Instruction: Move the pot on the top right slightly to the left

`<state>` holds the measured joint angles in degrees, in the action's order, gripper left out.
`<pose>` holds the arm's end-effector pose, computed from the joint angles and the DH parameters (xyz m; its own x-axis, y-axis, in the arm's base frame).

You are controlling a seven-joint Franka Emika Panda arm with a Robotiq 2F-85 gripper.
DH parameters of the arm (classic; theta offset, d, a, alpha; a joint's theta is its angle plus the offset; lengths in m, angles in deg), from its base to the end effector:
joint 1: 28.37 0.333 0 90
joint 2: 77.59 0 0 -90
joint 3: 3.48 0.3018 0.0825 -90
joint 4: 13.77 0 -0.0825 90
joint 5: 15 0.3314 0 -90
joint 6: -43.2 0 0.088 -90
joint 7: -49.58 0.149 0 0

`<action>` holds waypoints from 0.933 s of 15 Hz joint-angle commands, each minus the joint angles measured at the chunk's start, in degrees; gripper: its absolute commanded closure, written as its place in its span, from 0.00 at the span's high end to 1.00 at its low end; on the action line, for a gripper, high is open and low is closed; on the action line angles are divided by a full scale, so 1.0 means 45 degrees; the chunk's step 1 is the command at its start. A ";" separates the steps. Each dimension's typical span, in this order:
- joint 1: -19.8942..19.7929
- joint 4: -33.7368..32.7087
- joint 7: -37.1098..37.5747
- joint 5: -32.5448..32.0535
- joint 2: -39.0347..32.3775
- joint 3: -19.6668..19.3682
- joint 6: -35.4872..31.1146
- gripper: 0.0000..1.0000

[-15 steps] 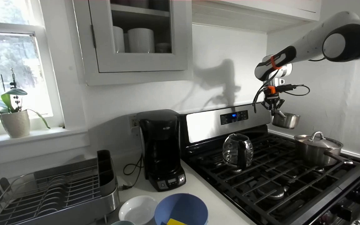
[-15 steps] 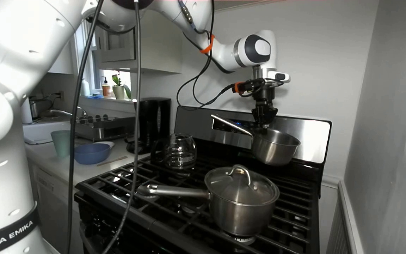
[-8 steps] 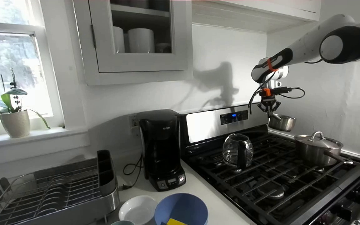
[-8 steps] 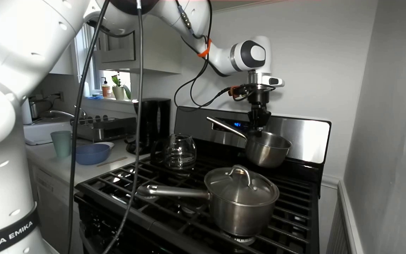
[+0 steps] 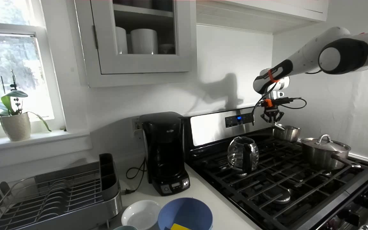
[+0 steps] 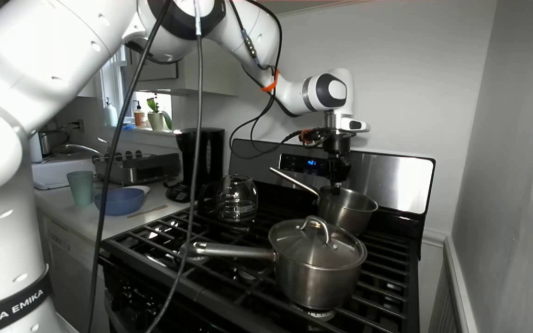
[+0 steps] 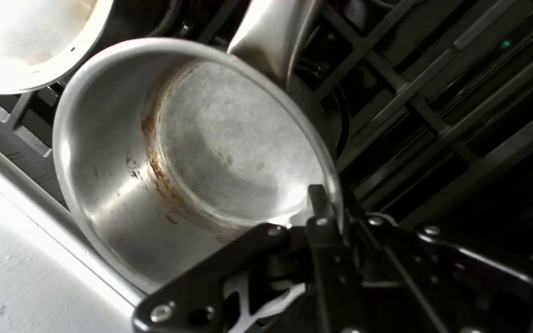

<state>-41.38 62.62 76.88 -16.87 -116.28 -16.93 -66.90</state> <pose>0.6049 -0.2725 0.3050 0.6373 -0.7705 0.0141 -0.7583 -0.6237 0.1894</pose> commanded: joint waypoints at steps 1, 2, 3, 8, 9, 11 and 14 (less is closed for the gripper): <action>0.0201 -0.1704 0.0845 -0.0086 -0.1411 -0.0317 0.0477 0.02; 0.0200 -0.1986 0.0985 -0.0072 -0.1703 -0.0351 0.0563 0.02; 0.0249 -0.2286 0.1246 -0.0182 -0.2011 -0.0483 0.0739 0.02; 0.0183 -0.3314 0.2091 -0.0254 -0.3090 -0.0763 0.1346 0.02; 0.0220 -0.3459 0.2342 -0.0320 -0.3259 -0.0862 0.1330 0.02; 0.0196 -0.3828 0.2690 -0.0337 -0.3557 -0.0880 0.1328 0.02; 0.0172 -0.4262 0.3048 -0.0342 -0.3839 -0.0817 0.1635 0.33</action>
<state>-40.86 48.25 88.50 -17.60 -131.02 -20.02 -62.71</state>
